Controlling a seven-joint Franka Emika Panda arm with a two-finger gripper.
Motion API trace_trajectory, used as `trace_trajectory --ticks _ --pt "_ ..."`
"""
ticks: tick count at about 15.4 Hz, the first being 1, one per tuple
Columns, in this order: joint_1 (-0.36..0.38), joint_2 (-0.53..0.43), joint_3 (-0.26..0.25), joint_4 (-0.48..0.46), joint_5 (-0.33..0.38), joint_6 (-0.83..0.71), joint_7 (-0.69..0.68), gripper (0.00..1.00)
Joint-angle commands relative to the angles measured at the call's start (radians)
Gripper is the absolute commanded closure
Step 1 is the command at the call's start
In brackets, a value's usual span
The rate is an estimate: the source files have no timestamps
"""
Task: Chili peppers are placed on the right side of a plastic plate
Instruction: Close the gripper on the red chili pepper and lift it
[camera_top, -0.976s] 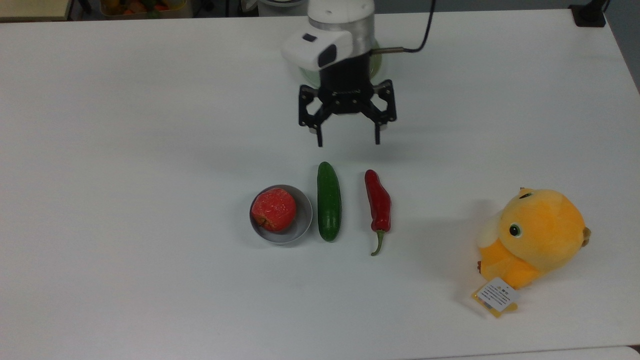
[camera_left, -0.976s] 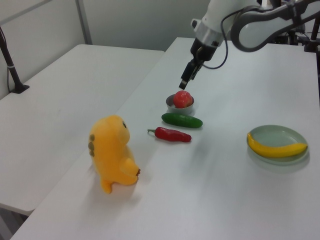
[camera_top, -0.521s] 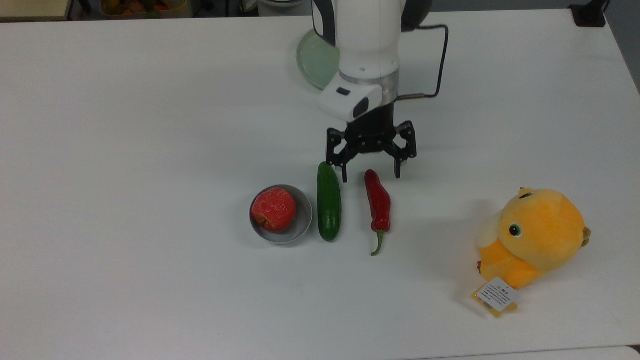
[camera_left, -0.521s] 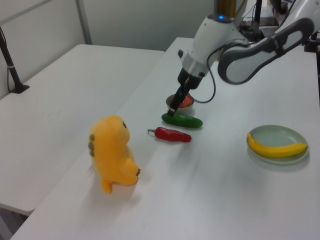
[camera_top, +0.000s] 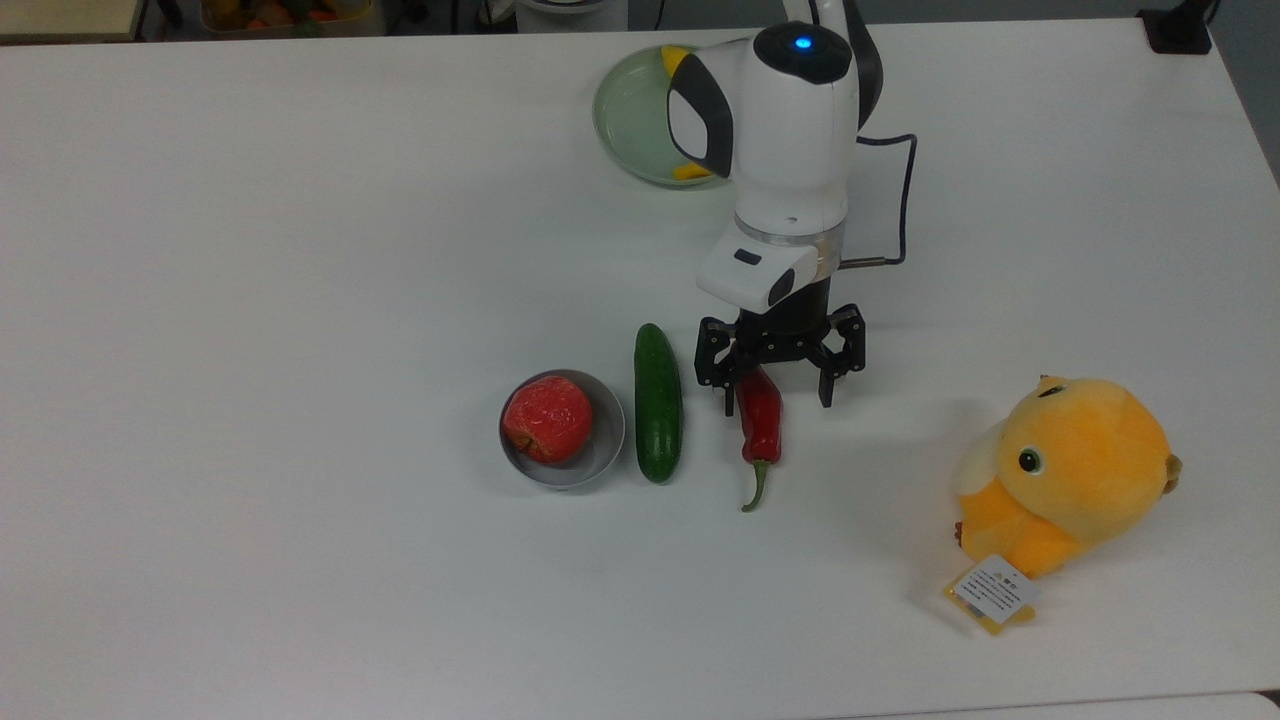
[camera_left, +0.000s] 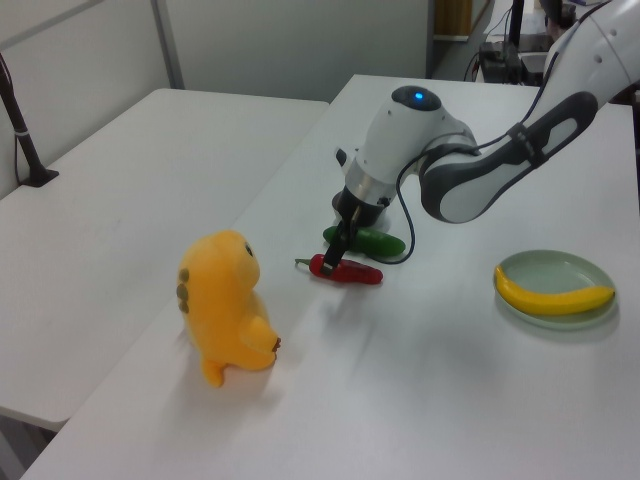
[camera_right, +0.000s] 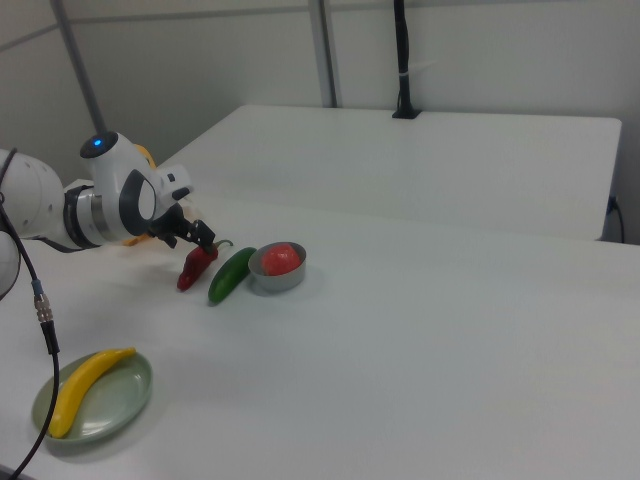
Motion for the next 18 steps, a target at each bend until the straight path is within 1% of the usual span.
trace_trajectory --ticks 1,2,3,4,5,6,7,12,15,18 --pt "0.007 0.023 -0.005 0.019 -0.035 0.010 0.028 0.07" --pt "0.007 0.023 -0.005 0.016 -0.047 0.010 0.028 0.12" --pt "0.007 0.023 -0.005 0.015 -0.061 0.009 0.029 0.30" --pt "0.005 0.023 -0.005 0.013 -0.064 0.009 0.031 0.51" --pt "0.007 0.025 -0.005 0.013 -0.064 0.009 0.031 0.63" --pt "0.005 0.023 -0.005 0.013 -0.064 0.007 0.035 0.86" --pt "0.004 0.023 -0.005 0.013 -0.065 0.007 0.035 0.96" --pt "-0.001 0.008 -0.005 0.015 -0.072 0.004 0.035 0.98" --pt "-0.006 -0.037 -0.007 0.013 -0.070 0.003 0.035 0.98" --pt "-0.028 -0.116 -0.011 -0.005 -0.067 -0.002 0.034 0.98"
